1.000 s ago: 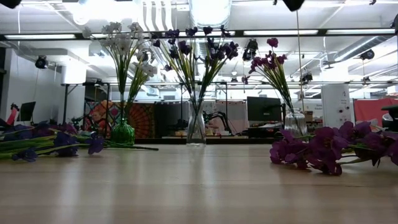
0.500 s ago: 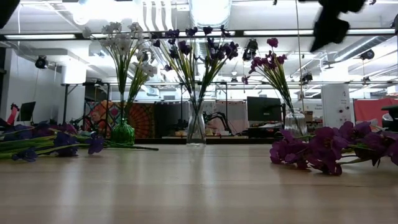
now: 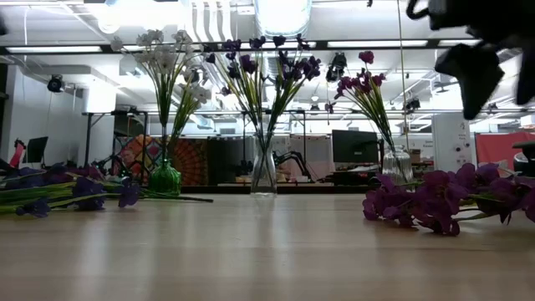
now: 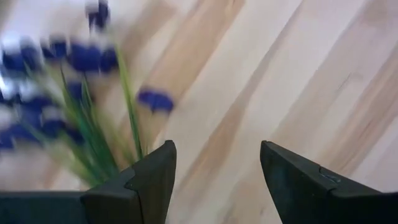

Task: Sort flowers into vase by color
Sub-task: Put the right light violet flowers into the right transparent vase

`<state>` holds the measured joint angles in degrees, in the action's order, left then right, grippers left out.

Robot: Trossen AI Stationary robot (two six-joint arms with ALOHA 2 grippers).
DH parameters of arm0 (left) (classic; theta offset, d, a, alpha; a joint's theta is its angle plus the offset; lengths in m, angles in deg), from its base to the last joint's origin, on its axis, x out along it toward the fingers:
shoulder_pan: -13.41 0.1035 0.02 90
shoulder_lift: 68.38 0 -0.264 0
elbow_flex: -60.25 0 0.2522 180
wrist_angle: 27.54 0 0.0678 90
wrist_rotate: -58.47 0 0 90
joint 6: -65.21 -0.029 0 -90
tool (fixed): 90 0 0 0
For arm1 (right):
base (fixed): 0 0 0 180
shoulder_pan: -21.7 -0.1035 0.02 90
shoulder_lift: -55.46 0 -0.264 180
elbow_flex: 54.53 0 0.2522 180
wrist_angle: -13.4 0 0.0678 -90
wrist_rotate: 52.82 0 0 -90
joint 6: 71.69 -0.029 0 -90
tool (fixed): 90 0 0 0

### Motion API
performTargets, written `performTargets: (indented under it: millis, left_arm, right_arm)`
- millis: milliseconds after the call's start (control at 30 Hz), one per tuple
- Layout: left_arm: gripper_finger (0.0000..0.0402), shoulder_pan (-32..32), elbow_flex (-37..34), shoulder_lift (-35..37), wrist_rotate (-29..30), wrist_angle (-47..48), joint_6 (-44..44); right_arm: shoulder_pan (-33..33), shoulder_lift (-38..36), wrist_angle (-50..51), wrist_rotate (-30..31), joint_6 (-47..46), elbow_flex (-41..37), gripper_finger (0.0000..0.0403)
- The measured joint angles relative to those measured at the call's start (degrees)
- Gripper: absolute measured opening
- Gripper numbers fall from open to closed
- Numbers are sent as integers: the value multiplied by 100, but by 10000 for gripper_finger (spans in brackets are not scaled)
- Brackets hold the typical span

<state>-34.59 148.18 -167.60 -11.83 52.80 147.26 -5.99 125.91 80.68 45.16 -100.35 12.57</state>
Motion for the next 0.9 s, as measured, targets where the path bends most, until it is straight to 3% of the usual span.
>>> performTargets:
  millis: [167, 500, 800, 900]
  left_arm:
    - [215, 103, 82, 0, 517, -11, -754]
    - [215, 539, 74, 7, 809, 29, -1789]
    - [215, 679, 71, 11, 1079, 32, -2033]
    - [215, 677, 71, 11, 1097, 30, -2031]
  right_arm:
    - [-421, 736, -84, 111, -31, 0, 325]
    - [-660, 1598, -501, 211, -57, 0, 325]
    - [-658, 2033, -516, 131, 8, -2, 322]
    - [-658, 2061, -578, 99, 3, -4, 301]
